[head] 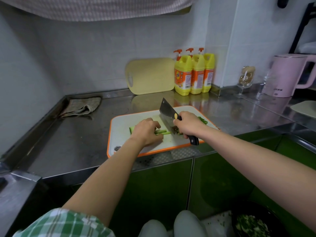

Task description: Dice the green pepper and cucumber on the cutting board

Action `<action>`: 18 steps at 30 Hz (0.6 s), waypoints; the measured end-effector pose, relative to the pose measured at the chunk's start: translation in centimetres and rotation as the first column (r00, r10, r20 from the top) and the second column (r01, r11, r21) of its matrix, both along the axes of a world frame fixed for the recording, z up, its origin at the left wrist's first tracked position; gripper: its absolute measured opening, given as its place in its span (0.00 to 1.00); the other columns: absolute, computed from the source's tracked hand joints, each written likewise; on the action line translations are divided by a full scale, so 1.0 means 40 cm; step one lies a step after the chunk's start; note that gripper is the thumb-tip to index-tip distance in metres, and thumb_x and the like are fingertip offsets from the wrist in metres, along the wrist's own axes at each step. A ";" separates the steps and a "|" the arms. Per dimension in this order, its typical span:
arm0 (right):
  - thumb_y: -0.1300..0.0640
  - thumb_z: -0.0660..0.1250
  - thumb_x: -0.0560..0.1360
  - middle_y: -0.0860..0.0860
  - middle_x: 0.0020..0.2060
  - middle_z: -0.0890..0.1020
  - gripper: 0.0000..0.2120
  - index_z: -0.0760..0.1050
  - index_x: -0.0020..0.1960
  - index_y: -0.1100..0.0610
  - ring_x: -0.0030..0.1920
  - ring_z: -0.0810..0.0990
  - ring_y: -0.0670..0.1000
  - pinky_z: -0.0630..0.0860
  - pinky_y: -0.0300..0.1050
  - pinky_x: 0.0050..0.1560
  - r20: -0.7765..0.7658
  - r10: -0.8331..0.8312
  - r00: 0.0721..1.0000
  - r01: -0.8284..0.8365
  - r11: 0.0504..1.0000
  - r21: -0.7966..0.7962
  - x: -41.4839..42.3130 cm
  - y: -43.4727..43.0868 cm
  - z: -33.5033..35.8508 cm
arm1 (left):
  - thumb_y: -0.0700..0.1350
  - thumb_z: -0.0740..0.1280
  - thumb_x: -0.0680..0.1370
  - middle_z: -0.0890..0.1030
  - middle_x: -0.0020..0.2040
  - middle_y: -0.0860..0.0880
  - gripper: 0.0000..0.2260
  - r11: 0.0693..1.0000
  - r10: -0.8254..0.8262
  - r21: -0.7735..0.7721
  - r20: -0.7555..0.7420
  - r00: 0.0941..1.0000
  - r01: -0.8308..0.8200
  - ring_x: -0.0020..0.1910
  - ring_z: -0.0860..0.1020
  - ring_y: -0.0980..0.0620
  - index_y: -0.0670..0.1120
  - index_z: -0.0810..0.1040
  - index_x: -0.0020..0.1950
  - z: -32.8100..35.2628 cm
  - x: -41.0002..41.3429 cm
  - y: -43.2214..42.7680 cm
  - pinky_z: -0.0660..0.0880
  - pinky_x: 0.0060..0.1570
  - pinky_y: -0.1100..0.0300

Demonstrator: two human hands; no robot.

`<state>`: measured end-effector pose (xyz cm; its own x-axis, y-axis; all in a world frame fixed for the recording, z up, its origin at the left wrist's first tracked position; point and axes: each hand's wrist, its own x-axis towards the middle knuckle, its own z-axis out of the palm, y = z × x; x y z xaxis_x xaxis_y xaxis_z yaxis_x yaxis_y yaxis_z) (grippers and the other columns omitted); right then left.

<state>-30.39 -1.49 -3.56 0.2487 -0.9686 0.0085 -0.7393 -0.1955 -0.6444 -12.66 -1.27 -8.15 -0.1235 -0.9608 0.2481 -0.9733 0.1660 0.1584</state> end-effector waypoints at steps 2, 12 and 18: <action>0.56 0.56 0.82 0.56 0.34 0.76 0.08 0.68 0.48 0.60 0.26 0.76 0.54 0.73 0.43 0.30 -0.002 -0.007 1.000 0.007 1.000 0.013 -0.009 0.002 0.004 | 0.54 0.70 0.74 0.79 0.52 0.48 0.16 1.000 0.005 0.003 -0.004 1.000 -0.005 0.50 0.77 0.47 0.49 0.81 0.59 0.001 0.000 0.003 0.76 0.51 0.52; 0.60 0.55 0.80 0.59 0.38 0.77 0.06 0.68 0.50 0.62 0.26 0.76 0.54 0.71 0.40 0.27 -0.142 0.015 0.990 -0.009 0.999 0.042 -0.011 0.033 0.021 | 0.49 0.69 0.74 0.79 0.52 0.47 0.11 0.995 0.066 -0.065 -0.105 0.992 -0.074 0.51 0.78 0.45 0.50 0.83 0.56 -0.018 -0.024 0.024 0.76 0.50 0.54; 0.61 0.58 0.78 0.58 0.41 0.82 0.09 0.74 0.53 0.63 0.36 0.82 0.57 0.79 0.46 0.36 -0.359 0.010 0.933 -0.001 1.000 0.025 0.024 0.032 0.009 | 0.48 0.70 0.75 0.79 0.52 0.46 0.12 0.994 0.069 -0.068 -0.191 0.979 -0.084 0.53 0.77 0.45 0.47 0.82 0.57 -0.031 -0.021 0.025 0.73 0.51 0.55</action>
<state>-29.41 -0.22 -3.20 0.2364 -0.9659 -0.1055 -0.9212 -0.1882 -0.3405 -13.50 -0.27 -9.39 0.0053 -0.9434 0.3317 -0.9377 0.1106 0.3293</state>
